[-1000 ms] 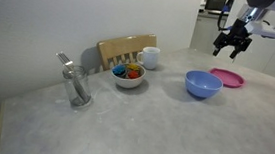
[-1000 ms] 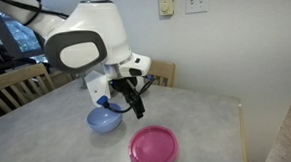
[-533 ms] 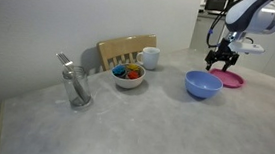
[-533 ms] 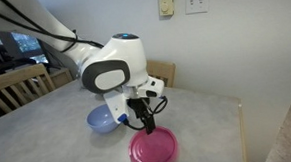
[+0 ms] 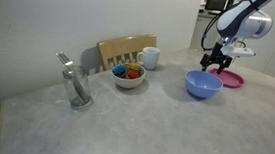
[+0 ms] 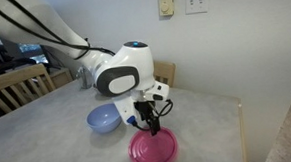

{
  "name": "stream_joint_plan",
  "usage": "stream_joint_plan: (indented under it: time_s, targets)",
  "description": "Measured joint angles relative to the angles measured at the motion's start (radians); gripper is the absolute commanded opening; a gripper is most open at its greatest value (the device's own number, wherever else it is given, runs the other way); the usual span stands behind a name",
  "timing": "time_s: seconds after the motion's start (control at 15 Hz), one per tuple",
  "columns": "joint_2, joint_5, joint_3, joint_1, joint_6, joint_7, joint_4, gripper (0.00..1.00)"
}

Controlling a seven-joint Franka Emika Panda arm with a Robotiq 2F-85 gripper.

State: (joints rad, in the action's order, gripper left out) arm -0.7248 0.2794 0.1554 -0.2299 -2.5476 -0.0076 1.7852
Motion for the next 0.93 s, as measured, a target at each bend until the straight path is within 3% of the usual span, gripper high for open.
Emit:
stream_joint_plan:
  time_s: [0.6,0.93]
  targets:
    - [-0.019,0.0,-0.009,-0.007,0.002,0.0,-0.032,0.03]
    - [-0.015,-0.003,-0.017,-0.017,0.001,-0.001,-0.033,0.03]
